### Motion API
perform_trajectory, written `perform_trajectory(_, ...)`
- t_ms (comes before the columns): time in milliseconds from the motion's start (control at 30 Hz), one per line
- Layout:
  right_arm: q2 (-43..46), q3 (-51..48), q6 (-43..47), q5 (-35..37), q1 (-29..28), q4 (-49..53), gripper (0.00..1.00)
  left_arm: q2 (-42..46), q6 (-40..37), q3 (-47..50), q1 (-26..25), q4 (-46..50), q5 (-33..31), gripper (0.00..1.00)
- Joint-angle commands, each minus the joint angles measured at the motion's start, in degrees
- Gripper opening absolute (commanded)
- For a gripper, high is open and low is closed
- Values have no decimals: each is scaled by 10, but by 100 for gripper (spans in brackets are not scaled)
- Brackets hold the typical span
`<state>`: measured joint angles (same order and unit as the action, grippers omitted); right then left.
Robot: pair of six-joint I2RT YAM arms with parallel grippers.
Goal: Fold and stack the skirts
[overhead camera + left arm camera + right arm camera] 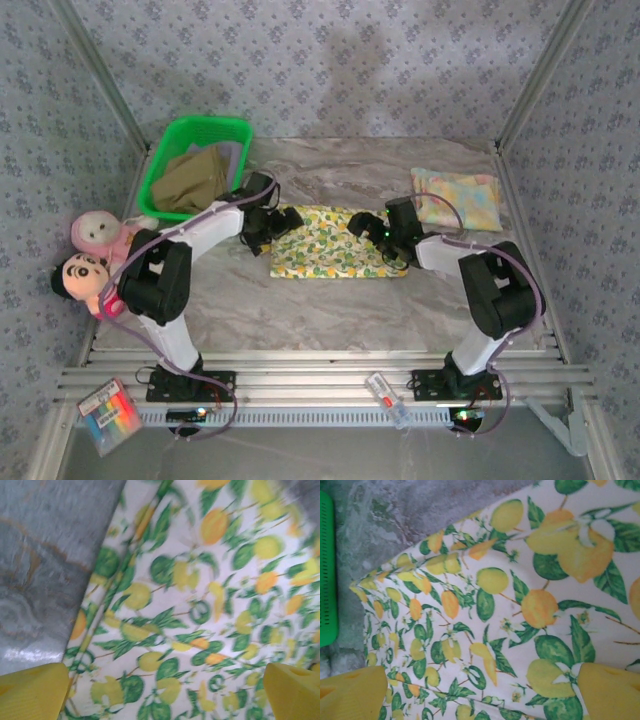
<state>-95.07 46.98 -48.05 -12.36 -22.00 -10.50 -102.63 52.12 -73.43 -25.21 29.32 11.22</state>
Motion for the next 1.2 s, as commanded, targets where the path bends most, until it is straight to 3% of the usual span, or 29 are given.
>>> perform_trajectory(0,11,20,31,-17,-5,10,99,-16,-21,-58,1,-15,46,100)
perform_trajectory(200,-23,61,23,35,8,19,97,-144,-17,-193,2,-45,112,100)
perform_trajectory(333,-39,80,30,30,25,7,97,-215,-11,-258,2,-46,129,100)
perform_trajectory(633,-69,107,55,27,64,63,97,-256,-24,-229,12,-35,84,100)
perform_trajectory(733,-68,103,50,50,71,91,97,-250,-35,-208,19,-31,79,100)
perform_trajectory(833,-36,74,61,23,77,58,97,-214,-53,-195,21,-32,83,100)
perform_trajectory(1100,134,-25,35,118,80,142,97,-102,-121,-204,-11,47,7,99)
perform_trajectory(1167,170,-52,19,127,87,164,97,-92,-134,-216,-29,71,-5,94)
